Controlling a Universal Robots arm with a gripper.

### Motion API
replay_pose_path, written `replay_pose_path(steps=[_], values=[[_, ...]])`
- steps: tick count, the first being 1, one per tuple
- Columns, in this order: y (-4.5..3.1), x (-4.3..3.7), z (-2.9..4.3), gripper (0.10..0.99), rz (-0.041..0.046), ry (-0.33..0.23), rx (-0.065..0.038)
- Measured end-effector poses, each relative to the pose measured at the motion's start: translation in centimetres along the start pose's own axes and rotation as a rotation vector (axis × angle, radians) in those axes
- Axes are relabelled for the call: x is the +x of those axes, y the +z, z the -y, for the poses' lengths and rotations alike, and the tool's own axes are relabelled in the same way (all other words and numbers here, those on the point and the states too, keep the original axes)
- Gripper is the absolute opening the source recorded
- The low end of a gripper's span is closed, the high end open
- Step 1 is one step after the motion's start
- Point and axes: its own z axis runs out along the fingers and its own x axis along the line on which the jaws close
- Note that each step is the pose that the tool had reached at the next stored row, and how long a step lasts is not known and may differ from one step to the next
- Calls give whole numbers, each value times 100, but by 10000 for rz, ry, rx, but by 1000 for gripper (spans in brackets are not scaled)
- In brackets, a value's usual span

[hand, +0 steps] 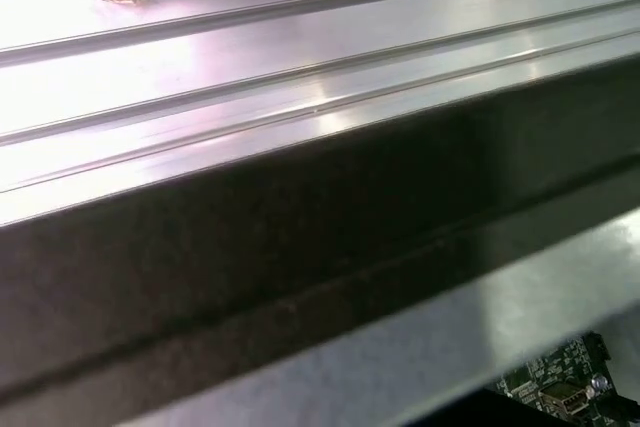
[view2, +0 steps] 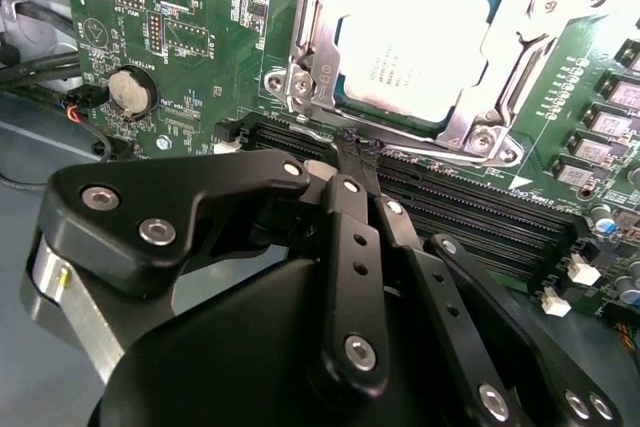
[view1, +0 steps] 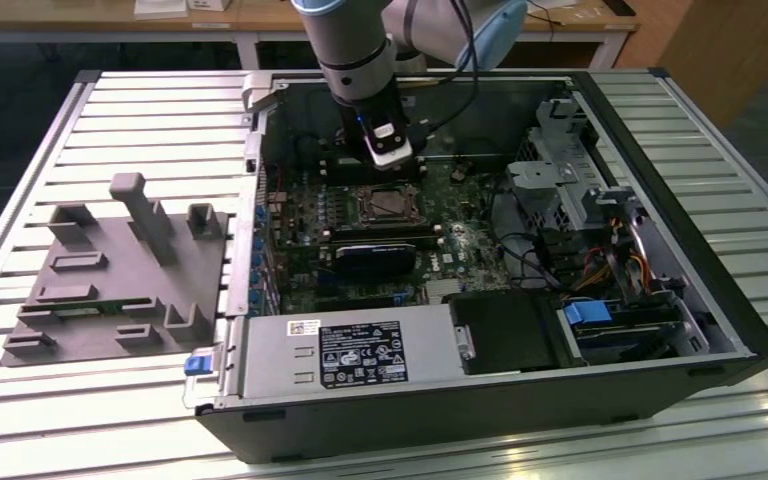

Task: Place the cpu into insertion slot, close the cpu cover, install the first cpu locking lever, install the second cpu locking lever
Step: 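Install the first cpu locking lever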

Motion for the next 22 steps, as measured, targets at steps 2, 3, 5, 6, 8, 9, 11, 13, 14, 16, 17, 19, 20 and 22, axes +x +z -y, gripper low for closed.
replay_pose_path(steps=[2, 3, 5, 6, 8, 9, 11, 13, 14, 16, 17, 19, 20, 22], values=[[8, 1, 2, 102, 7, -2, -3], [13, 2, 2, 102, 10, -3, -4], [20, 5, 4, 102, 14, -2, -4], [22, 5, 5, 102, 14, -2, -4], [24, 6, 7, 102, 14, -2, -4], [25, 5, 8, 102, 15, -1, -5], [27, 4, 13, 102, 15, -2, -6], [30, 2, 19, 102, 15, -2, -6], [30, 2, 22, 102, 14, -2, -5], [33, 0, 29, 102, 14, -2, -6], [34, -2, 33, 102, 15, -2, -6], [35, -5, 41, 102, 14, -2, -5], [36, -6, 44, 102, 15, -2, -5], [38, -10, 49, 102, 15, -2, -6]])
